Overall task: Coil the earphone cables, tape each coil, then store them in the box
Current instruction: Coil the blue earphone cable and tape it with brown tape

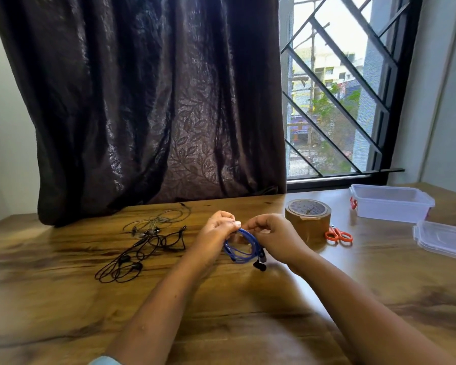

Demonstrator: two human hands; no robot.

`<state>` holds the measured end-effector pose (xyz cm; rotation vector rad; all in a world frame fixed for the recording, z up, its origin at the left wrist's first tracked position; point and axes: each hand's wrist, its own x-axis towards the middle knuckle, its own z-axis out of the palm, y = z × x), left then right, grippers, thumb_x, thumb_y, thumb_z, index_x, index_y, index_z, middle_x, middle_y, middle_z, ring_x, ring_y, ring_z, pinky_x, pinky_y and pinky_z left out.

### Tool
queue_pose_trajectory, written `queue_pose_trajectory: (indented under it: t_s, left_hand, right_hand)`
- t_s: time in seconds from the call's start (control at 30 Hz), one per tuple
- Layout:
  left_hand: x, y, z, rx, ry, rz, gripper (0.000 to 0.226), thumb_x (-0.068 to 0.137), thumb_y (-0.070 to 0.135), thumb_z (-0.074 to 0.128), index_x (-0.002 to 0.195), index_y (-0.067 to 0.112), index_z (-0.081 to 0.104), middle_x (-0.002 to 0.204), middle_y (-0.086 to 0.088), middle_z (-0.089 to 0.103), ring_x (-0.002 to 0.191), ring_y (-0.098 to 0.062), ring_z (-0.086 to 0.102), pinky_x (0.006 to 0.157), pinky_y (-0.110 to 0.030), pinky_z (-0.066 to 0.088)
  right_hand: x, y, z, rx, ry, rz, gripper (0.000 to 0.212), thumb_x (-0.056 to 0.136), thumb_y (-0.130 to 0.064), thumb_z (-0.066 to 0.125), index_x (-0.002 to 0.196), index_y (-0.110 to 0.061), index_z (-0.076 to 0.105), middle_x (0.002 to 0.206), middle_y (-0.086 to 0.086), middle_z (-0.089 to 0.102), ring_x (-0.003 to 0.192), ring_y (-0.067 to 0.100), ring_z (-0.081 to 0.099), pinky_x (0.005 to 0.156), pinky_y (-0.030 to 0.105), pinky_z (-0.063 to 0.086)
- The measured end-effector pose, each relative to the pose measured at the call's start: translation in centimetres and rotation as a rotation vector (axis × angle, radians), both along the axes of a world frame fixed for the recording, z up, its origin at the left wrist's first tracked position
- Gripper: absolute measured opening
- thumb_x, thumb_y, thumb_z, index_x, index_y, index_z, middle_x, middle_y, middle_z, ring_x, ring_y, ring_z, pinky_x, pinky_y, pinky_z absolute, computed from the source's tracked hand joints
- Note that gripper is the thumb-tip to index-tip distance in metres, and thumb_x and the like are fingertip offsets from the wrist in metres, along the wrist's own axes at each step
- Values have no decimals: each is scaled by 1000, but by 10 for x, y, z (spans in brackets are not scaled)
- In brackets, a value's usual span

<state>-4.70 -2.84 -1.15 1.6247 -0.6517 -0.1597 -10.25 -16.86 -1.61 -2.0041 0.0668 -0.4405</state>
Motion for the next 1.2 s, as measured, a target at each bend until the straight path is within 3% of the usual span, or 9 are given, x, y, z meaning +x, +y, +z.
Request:
queue_pose_trajectory:
  t_s: [0.17, 0.23, 0.33, 0.53, 0.73, 0.87, 0.97, 1.03, 1.2]
  left_hand:
    - [6, 1, 0, -43, 38, 67, 13, 95, 23, 53, 89, 13, 60, 105, -4, 60, 73, -21, 70, 79, -35, 53]
    - [8, 3, -1, -26, 47, 92, 15, 96, 26, 51, 89, 17, 61, 111, -1, 61, 67, -14, 72, 74, -26, 54]
    - [8, 4, -1, 35, -5, 160, 21, 98, 27, 46, 86, 19, 61, 93, 7, 62, 54, 8, 62, 56, -6, 44]
    - [7, 2, 0, 85, -23, 162, 36, 101, 34, 37, 101, 9, 63, 91, 4, 67, 63, -3, 66, 62, -14, 48]
    - [-3, 0, 0, 54, -42, 138, 22, 101, 36, 35, 97, 29, 55, 91, 16, 59, 91, -2, 54, 68, -10, 37]
    - [-10, -3, 1, -4, -33, 78, 18, 102, 32, 33, 95, 32, 49, 85, 21, 53, 84, 8, 50, 58, -3, 38]
    - [-14, -5, 0, -29, -15, 42, 22, 102, 29, 32, 88, 35, 47, 83, 22, 51, 73, 12, 49, 53, 4, 37]
    - [-16, -6, 0, -29, -14, 37, 24, 102, 29, 32, 87, 37, 49, 84, 23, 54, 67, 15, 52, 55, 4, 38]
    - [-16, -9, -2, 15, -49, 16, 27, 102, 30, 33, 97, 33, 60, 93, 15, 66, 78, 13, 62, 64, -3, 44]
  right_hand:
    - [9, 0, -4, -84, -181, -179, 23, 86, -2, 63, 76, -22, 68, 81, -5, 67, 71, 10, 62, 63, 21, 50]
    - [10, -8, 0, -2, -266, -248, 22, 89, -7, 62, 77, -25, 65, 77, -7, 65, 70, 10, 59, 64, 20, 45]
    - [4, -13, 6, 128, -349, -183, 15, 90, -9, 62, 84, -22, 67, 74, -9, 64, 66, 3, 55, 63, 20, 44]
    - [-3, 3, 11, 121, -360, 129, 18, 86, 5, 62, 88, -11, 69, 76, -8, 66, 70, -4, 60, 68, 13, 48]
    - [1, 9, 3, 63, -365, 122, 22, 81, 6, 67, 91, -14, 69, 79, -5, 68, 76, 2, 65, 71, 20, 54]
    - [2, 9, 0, 8, -380, 81, 24, 79, 3, 71, 94, -16, 69, 83, -6, 69, 81, 7, 66, 72, 23, 57]
    - [6, 8, -3, -29, -369, 6, 28, 76, 1, 75, 96, -19, 70, 88, -6, 68, 80, 4, 62, 68, 18, 54]
    - [8, 6, -4, -66, -374, -34, 31, 74, 0, 76, 96, -20, 69, 91, -4, 67, 78, 4, 60, 64, 13, 49]
    - [11, 5, -7, -205, -413, -98, 36, 72, 0, 77, 95, -26, 68, 93, -9, 64, 78, 5, 59, 63, 8, 43]
